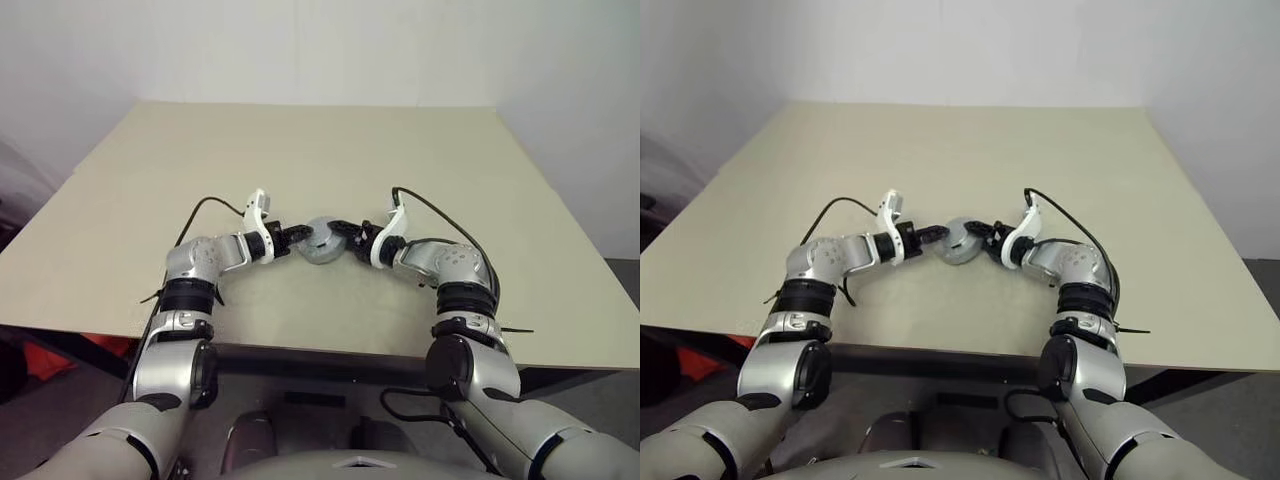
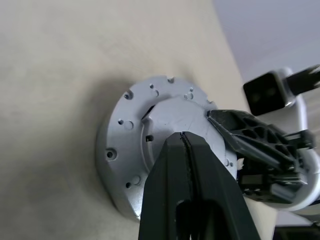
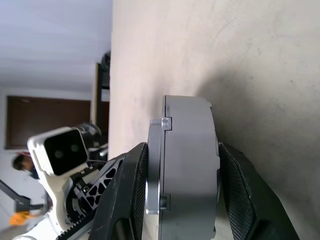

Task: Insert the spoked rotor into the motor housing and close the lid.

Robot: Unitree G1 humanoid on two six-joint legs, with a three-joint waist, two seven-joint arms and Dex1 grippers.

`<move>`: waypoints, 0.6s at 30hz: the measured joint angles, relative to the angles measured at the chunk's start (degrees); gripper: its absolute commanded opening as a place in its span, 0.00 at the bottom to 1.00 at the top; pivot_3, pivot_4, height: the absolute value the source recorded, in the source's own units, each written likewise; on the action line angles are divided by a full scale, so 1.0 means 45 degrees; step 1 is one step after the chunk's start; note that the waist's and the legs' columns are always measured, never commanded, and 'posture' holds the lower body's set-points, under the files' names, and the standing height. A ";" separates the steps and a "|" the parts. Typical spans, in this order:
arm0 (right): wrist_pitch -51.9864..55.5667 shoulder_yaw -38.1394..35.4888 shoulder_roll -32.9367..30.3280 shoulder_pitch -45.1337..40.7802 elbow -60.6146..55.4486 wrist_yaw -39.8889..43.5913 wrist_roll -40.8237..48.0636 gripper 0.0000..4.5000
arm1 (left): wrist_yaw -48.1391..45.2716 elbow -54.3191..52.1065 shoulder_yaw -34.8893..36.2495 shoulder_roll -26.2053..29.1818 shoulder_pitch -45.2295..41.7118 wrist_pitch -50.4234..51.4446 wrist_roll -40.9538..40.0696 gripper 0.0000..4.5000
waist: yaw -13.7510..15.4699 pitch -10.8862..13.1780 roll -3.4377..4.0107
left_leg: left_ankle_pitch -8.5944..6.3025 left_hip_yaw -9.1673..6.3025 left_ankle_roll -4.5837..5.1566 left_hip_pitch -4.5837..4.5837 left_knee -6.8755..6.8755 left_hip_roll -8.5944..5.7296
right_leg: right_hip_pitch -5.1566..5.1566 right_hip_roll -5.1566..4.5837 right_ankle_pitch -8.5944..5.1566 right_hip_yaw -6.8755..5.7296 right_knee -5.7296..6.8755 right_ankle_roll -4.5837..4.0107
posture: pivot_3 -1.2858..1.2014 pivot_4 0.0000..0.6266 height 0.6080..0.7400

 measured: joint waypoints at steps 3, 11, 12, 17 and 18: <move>-0.0156 -0.0287 0.0044 -0.0160 0.0400 -0.0263 0.0238 0.46 | 0.0095 -0.0412 0.0578 0.0051 0.0147 0.0019 -0.0471 0.00 | -0.0002 0.0001 0.0001 | -0.0002 0.0001 0.0004 -0.0012 0.0000 0.0000 | -0.0015 0.0000 0.0002 -0.0002 0.0002 -0.0001 | 0.52 0.00 1.00; -0.0787 -0.0715 0.0199 -0.0614 0.1314 -0.0879 0.0666 0.46 | 0.0596 -0.1273 0.1657 0.0070 0.0720 0.0010 -0.1588 0.00 | 0.0034 0.0004 0.0003 | 0.0005 -0.0010 0.0053 -0.0131 0.0078 0.0007 | -0.0081 0.0000 0.0006 -0.0021 0.0023 0.0002 | 0.52 0.00 1.00; -0.0871 -0.0767 0.0200 -0.0652 0.1395 -0.0947 0.0729 0.46 | 0.0646 -0.1322 0.1720 0.0070 0.0777 0.0015 -0.1647 0.00 | 0.0040 0.0004 0.0004 | 0.0000 -0.0015 0.0060 -0.0157 0.0105 0.0012 | -0.0089 0.0000 0.0007 -0.0030 0.0028 0.0003 | 0.52 0.00 1.00; -0.1522 -0.1100 0.0232 -0.0897 0.1912 -0.1267 0.0964 0.46 | 0.1031 -0.1715 0.2034 0.0063 0.1206 0.0011 -0.2119 0.00 | 0.0052 0.0011 0.0003 | -0.0028 -0.0019 0.0077 -0.0211 0.0185 0.0016 | -0.0102 -0.0006 0.0016 -0.0037 0.0049 0.0018 | 0.52 0.00 1.00; -0.1658 -0.1172 0.0230 -0.0961 0.1998 -0.1306 0.1014 0.46 | 0.1098 -0.1785 0.2136 0.0073 0.1321 0.0009 -0.2186 0.00 | 0.0052 0.0012 0.0003 | -0.0034 -0.0019 0.0069 -0.0211 0.0186 0.0016 | -0.0102 -0.0006 0.0016 -0.0037 0.0051 0.0018 | 0.52 0.00 1.00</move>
